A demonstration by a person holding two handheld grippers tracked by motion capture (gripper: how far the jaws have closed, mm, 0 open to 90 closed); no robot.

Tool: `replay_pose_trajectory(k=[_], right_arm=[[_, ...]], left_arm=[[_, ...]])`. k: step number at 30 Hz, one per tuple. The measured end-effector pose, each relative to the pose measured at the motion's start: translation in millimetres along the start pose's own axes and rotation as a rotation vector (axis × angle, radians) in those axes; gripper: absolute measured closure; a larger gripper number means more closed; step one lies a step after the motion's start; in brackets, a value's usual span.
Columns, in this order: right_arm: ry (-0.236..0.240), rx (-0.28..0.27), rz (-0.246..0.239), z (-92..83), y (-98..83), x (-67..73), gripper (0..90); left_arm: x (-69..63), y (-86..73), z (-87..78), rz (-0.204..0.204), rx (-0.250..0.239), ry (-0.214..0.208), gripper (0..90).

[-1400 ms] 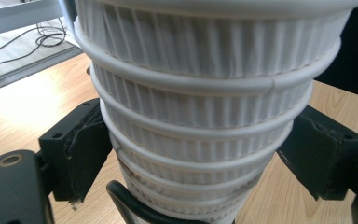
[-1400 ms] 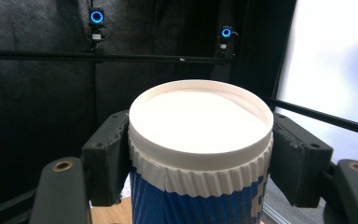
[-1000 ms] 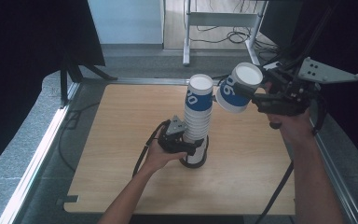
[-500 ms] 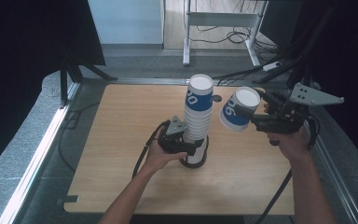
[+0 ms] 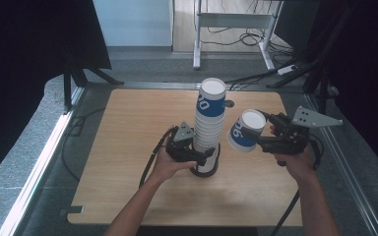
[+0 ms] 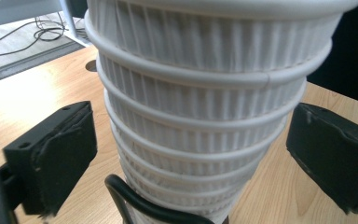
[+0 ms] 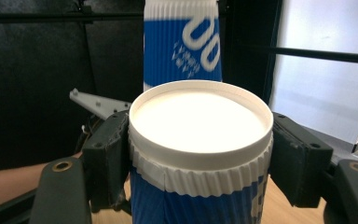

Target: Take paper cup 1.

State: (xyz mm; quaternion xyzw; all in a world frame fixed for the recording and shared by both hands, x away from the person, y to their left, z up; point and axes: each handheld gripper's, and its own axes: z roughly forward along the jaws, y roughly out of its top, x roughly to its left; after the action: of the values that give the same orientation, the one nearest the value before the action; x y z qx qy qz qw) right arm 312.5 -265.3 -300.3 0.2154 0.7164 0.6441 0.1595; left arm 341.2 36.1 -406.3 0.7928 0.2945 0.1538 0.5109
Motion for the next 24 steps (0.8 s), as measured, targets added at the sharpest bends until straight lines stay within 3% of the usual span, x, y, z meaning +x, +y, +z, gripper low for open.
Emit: replay_pose_trajectory(k=[7, 24], right_arm=[[0.007, 0.005, 0.014, 3.5, -24.2, 3.3, 29.1], [0.013, 0.039, 0.047, 14.3, -71.9, 9.0, 29.1]], left_arm=[[1.9, -6.6, -11.3, -0.019, -0.018, 0.019, 1.5], [0.2, -36.3, -44.3, -0.005, -0.050, 0.051, 3.2]])
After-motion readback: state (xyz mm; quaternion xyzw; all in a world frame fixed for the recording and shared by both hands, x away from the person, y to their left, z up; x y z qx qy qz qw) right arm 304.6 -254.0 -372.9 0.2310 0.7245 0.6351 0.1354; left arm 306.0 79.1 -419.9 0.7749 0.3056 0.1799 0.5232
